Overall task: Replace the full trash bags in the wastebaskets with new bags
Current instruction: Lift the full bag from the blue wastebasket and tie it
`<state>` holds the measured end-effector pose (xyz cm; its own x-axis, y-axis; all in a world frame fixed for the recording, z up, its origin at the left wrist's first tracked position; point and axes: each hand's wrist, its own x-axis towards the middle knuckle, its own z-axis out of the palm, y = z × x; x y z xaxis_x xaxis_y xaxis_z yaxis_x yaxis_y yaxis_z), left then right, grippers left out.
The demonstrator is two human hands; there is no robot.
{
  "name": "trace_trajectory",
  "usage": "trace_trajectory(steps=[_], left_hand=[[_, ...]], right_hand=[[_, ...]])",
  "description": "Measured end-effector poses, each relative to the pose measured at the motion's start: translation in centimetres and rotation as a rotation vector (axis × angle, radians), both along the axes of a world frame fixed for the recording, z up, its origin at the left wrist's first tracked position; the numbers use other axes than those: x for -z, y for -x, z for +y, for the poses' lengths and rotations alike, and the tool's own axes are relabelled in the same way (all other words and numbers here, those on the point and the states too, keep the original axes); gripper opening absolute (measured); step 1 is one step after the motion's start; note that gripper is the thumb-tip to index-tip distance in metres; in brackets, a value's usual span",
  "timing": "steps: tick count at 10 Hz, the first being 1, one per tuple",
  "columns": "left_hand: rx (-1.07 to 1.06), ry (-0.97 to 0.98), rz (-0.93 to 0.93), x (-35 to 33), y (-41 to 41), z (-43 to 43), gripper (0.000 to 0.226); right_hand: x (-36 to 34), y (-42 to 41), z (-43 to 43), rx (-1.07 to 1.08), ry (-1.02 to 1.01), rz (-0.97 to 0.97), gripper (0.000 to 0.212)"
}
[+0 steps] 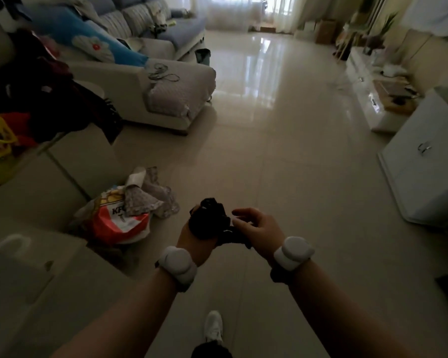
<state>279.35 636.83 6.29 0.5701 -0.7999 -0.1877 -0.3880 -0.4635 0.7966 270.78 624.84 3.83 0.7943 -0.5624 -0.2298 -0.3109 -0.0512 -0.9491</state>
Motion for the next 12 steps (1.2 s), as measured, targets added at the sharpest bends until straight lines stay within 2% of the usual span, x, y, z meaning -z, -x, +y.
trace_trajectory(steps=[1, 2, 3, 4, 5, 6, 7, 8, 9, 10, 11, 12], left_hand=[[-0.088, 0.182, -0.107, 0.6, -3.3, -3.1, 0.068], [-0.176, 0.133, -0.119, 0.6, -7.2, -9.0, 0.017], [-0.143, 0.024, 0.005, 2.5, -9.9, -16.5, 0.037], [0.146, -0.112, -0.035, 2.7, -10.1, -22.5, 0.031], [0.391, -0.146, -0.122, 4.4, -11.0, -28.9, 0.019], [0.517, -0.132, -0.193, 4.7, -12.1, -36.3, 0.045], [0.365, -0.217, -0.31, 5.4, -14.1, -43.6, 0.012], [0.251, -0.244, -0.311, 4.6, -16.1, -49.5, 0.016], [0.225, -0.268, -0.323, 2.7, -17.1, -54.2, 0.027], [0.167, -0.026, -0.283, 2.1, -19.5, -58.7, 0.048], [0.152, 0.088, -0.244, 2.4, -22.0, -61.2, 0.059], [0.155, 0.213, -0.07, 3.8, -27.0, -66.4, 0.073]], right_hand=[[-0.1, -1.9, -3.7, 0.024, -0.076, 0.032, 0.029], [-0.9, -4.4, -9.0, -0.003, -0.11, 0.08, 0.026], [-0.9, -6.4, -14.6, 0.1, -0.138, 0.014, 0.025], [-0.8, -6.9, -18.3, 0.22, -0.133, -0.06, 0.019], [-0.2, -7.3, -25.3, 0.353, -0.057, -0.121, 0.009], [0.5, -7.9, -32.8, 0.307, 0.01, -0.138, 0.022], [0.2, -9.2, -39.7, 0.195, 0.129, -0.087, 0.018], [-1.0, -10.5, -46.9, 0.161, 0.222, -0.066, 0.018], [-1.7, -12.8, -51.8, 0.035, 0.249, -0.058, 0.028], [-1.3, -17.1, -56.5, -0.003, 0.217, -0.036, 0.027], [-0.9, -19.9, -59.5, 0.028, 0.201, -0.045, 0.02], [-0.4, -25.3, -65.3, -0.004, 0.202, -0.038, 0.012]])
